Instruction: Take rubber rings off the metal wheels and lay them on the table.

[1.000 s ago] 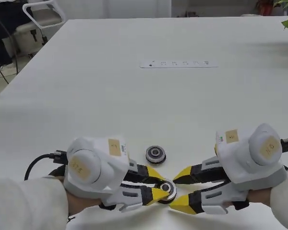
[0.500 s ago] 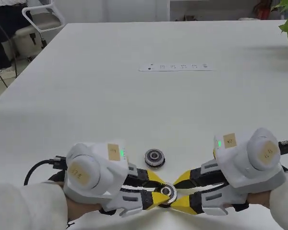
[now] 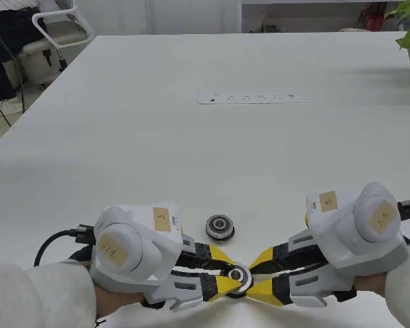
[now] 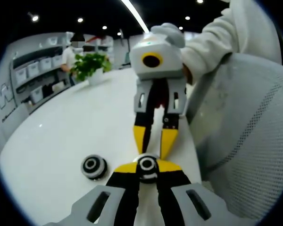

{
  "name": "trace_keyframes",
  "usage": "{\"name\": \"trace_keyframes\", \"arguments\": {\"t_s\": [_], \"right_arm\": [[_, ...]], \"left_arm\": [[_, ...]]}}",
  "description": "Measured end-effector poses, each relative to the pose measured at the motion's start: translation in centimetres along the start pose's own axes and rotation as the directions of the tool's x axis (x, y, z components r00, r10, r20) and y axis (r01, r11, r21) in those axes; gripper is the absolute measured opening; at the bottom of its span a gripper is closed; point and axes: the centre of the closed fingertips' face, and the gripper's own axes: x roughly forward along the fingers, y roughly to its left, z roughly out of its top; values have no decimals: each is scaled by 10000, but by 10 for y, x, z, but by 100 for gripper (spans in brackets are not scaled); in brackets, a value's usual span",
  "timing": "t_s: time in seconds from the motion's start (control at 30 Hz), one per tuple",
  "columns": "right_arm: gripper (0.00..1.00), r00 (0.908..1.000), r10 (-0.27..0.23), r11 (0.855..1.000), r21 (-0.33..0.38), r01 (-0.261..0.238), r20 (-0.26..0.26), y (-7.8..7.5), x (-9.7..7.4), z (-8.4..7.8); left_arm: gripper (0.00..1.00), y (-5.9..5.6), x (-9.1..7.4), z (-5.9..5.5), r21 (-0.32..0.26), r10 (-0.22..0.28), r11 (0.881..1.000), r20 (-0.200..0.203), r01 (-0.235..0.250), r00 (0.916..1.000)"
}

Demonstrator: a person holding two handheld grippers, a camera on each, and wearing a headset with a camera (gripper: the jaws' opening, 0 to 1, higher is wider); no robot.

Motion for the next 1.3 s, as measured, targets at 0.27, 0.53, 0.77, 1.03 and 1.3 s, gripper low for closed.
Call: {"name": "trace_keyframes", "arguments": {"t_s": [0.27, 0.53, 0.77, 1.03, 1.3], "right_arm": [[11, 10000, 33, 9999, 145, -32, -55, 1, -1, -1], [7, 9998, 72, 9998, 203, -69, -174, 1, -2, -3], [6, 9998, 66, 9996, 277, -61, -200, 1, -2, -4], [16, 10000, 6, 9989, 472, -6, -14, 2, 0, 0], [21, 9999, -138, 9999, 78, 138, 33, 1, 3, 3]], "left_arm": [[14, -1, 0, 0, 7, 4, 10000, 6, -4, 10000], [14, -1, -1, 0, 12, 7, 10000, 13, -7, 10000], [14, -1, -1, 0, 18, 13, 10000, 14, -14, 10000], [14, -1, 0, 0, 15, 12, 10000, 26, -12, 10000], [14, -1, 0, 0, 4, 11, 10000, 45, -11, 10000]]}}
